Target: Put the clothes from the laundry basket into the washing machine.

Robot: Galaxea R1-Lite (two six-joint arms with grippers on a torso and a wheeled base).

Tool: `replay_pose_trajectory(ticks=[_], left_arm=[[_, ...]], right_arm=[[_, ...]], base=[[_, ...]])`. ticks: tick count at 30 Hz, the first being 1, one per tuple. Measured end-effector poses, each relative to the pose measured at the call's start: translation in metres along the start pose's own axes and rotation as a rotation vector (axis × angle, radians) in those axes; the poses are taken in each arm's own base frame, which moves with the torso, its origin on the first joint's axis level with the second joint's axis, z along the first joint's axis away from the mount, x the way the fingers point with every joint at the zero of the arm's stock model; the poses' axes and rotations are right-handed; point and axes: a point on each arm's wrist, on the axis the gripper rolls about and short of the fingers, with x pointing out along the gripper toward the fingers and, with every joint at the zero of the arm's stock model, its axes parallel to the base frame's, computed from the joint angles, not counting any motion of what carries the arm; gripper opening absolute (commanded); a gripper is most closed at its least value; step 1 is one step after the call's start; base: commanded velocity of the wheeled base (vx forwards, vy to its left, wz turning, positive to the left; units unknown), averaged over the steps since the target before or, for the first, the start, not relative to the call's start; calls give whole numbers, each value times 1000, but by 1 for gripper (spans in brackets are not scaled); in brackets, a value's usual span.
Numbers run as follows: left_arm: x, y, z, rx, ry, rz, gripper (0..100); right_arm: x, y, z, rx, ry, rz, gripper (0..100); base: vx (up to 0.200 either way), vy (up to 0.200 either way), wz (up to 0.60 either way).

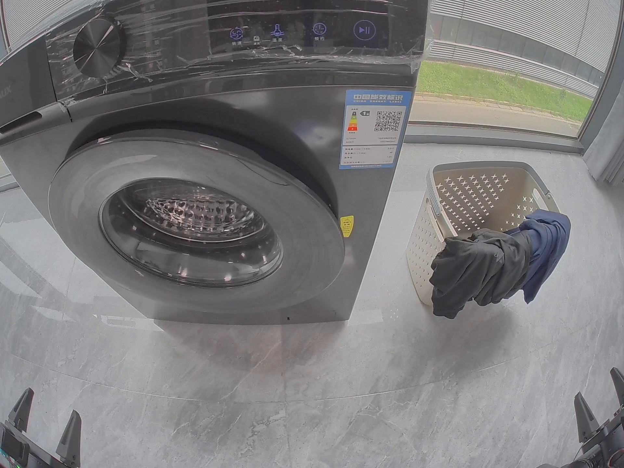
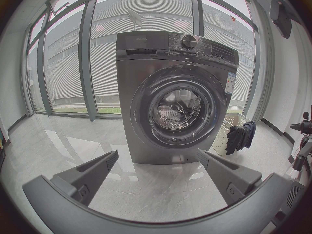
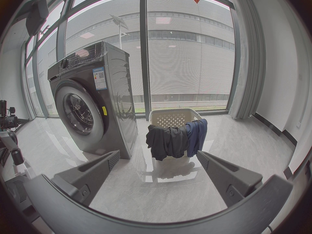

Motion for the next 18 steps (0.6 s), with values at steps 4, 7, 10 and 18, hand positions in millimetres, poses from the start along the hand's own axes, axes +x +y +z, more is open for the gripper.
replay_pose_trajectory(ticks=[4,7,10,18], left_arm=[[0,0,0,0,0,0,100],[0,0,0,0,-1,1,100],[0,0,0,0,-1,0,100],[0,0,0,-1,-1,0,100]], right_arm=[[0,0,0,0,0,0,100],[0,0,0,0,0,1,100],[0,0,0,0,0,0,100],[0,0,0,0,0,0,100]], base=[[0,200,0],[0,200,0],[0,200,0],[0,125,0]])
